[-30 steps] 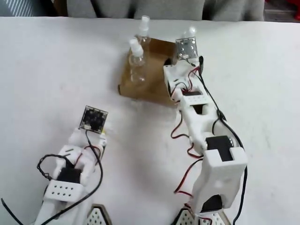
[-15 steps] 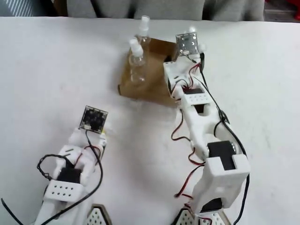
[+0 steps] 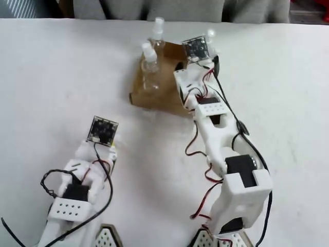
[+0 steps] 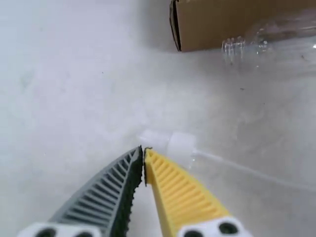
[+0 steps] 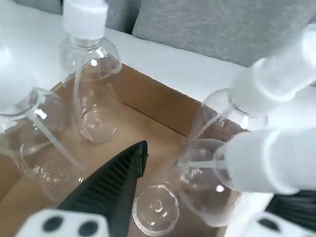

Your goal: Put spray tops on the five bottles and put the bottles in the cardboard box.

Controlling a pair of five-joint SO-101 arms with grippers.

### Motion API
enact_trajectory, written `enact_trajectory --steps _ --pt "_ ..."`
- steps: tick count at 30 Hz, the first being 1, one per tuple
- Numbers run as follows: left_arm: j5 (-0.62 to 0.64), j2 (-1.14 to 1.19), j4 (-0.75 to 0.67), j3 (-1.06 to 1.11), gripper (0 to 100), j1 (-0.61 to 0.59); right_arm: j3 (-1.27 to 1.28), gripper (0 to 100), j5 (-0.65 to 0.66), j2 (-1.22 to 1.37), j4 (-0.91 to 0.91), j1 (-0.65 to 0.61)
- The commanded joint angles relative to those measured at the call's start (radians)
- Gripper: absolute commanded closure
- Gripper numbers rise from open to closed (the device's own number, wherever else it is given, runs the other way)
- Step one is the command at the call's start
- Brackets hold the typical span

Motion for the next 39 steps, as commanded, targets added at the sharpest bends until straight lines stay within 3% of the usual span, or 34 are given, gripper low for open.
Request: enact_trajectory --steps 1,21,34,39 --pt "-0.008 0.001 -0.023 -0.002 98 -0.004 -0.012 63.9 0.025 -0.058 0.008 -0.008" --pt "-0.008 0.001 -0.023 -0.002 98 -0.004 -0.014 63.8 0.078 -0.068 0.056 -0.008" --pt "-0.008 0.001 -0.023 -0.002 97 -0.004 -0.021 63.7 -0.009 -0.07 0.056 -0.01" --pt "-0.008 0.001 -0.025 -0.002 97 -0.004 -0.055 56.1 -0.103 -0.082 0.127 -0.013"
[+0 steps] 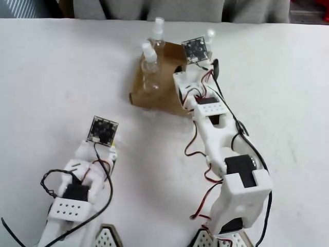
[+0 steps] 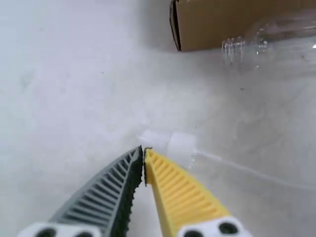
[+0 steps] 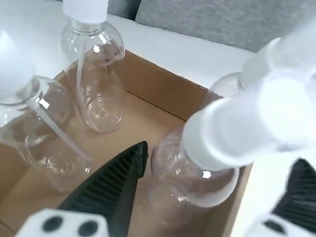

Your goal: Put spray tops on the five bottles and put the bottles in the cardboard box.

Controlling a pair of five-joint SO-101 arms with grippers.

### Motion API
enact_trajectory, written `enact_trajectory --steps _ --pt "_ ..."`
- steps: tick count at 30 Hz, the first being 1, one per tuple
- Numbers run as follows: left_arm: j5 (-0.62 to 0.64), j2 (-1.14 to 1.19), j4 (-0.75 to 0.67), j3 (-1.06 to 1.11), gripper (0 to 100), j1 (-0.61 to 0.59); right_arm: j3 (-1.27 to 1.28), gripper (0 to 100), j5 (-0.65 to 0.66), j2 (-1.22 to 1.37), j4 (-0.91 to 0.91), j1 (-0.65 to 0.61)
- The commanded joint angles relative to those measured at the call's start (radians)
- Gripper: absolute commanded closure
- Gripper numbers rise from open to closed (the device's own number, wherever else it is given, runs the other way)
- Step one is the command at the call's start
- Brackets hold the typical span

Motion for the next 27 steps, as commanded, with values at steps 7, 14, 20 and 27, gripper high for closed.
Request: enact_trajectory --steps 7,14,20,27 --pt "-0.008 0.001 -0.025 -0.002 97 -0.004 -0.103 55.3 -0.075 -0.101 0.122 -0.002" --pt "-0.008 0.001 -0.025 -0.002 97 -0.004 -0.101 55.3 -0.071 -0.153 0.124 -0.007" --pt "-0.008 0.001 -0.026 -0.002 97 -0.004 -0.106 55.3 -0.068 -0.225 0.168 0.001" --pt "-0.008 0.001 -0.026 -0.002 97 -0.004 -0.164 55.3 -0.068 -0.344 0.298 0.002"
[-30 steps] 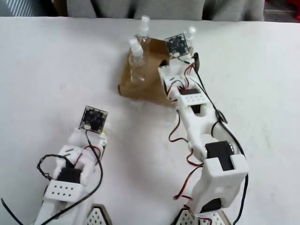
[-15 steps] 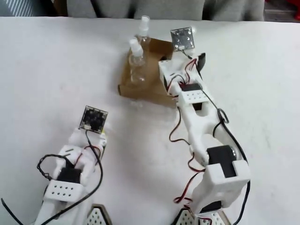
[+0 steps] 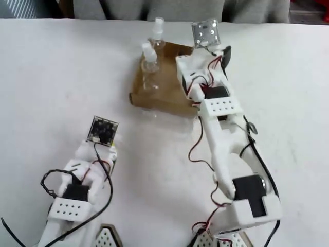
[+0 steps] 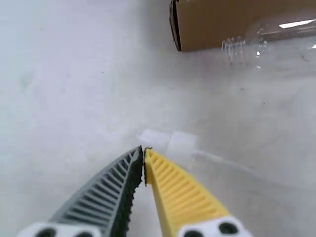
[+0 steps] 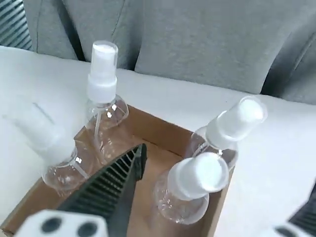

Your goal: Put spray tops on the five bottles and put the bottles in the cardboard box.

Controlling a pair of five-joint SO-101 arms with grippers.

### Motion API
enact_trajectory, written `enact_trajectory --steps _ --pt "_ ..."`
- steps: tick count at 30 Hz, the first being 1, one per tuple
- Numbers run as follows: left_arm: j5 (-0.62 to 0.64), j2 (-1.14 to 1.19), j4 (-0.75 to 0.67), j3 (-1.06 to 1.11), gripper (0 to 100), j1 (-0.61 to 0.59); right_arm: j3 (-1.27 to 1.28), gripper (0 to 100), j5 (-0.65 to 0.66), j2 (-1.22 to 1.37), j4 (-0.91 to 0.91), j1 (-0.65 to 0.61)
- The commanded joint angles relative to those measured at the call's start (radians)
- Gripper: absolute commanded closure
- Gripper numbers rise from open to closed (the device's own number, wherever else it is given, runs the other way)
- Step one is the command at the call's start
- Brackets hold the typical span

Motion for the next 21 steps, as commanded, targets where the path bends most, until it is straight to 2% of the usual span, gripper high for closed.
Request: enact_trajectory --steps 1,8,18,20,21 --pt "-0.008 0.001 -0.026 -0.002 97 -0.004 -0.08 55.4 0.002 -0.116 0.064 0.002" --pt "-0.008 0.001 -0.028 -0.002 97 -0.004 -0.169 57.1 0.002 -0.274 0.291 0.019" --pt "-0.008 0.001 -0.028 -0.002 98 -0.007 -0.175 94.6 0.002 -0.496 0.633 0.013" --pt "-0.008 0.001 -0.028 -0.002 98 -0.008 -0.175 98.8 0.002 -0.53 0.704 0.01" --pt "-0.008 0.001 -0.026 -0.002 98 -0.008 -0.173 97.8 0.002 -0.544 0.742 0.008"
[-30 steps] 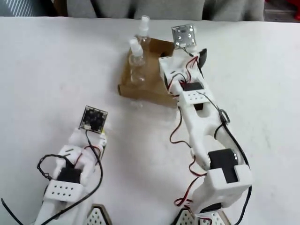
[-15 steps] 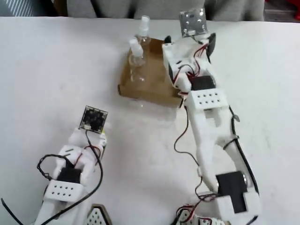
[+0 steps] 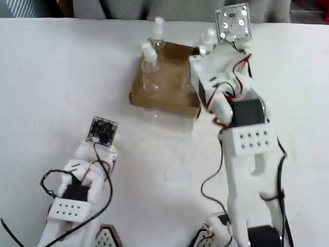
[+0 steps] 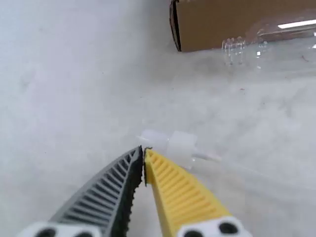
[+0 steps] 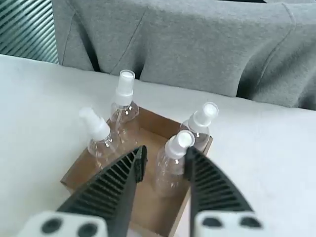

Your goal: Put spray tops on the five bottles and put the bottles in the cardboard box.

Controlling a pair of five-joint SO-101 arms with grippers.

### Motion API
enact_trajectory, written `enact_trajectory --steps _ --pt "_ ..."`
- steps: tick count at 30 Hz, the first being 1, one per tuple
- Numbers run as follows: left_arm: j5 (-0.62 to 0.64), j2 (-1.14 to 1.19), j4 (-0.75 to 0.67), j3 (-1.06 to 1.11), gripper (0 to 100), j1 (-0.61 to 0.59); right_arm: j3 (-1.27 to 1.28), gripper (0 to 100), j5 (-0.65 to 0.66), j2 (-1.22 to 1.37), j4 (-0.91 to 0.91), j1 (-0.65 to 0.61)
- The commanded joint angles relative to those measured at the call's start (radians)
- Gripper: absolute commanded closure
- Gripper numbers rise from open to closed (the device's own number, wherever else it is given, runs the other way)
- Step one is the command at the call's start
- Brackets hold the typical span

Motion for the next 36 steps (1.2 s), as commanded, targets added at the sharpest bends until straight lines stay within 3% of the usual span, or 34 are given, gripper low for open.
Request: enact_trajectory --steps 1,13,20,28,36 --pt "-0.008 0.001 -0.026 -0.002 98 -0.01 -0.046 96.5 0.002 -0.084 0.124 -0.001" --pt "-0.008 0.001 -0.028 -0.002 98 -0.012 -0.044 95.4 0.011 -0.213 0.639 -0.071" --pt "0.0 0.001 -0.028 -0.002 98 -0.013 0.144 95.4 0.342 -0.211 0.723 -0.16" --pt "0.002 0.001 -0.026 -0.002 98 -0.013 0.382 95.7 0.554 -0.208 0.455 -0.257" --pt "-0.002 0.001 -0.028 -0.002 98 -0.013 0.738 95.7 0.551 -0.208 -0.188 -0.26"
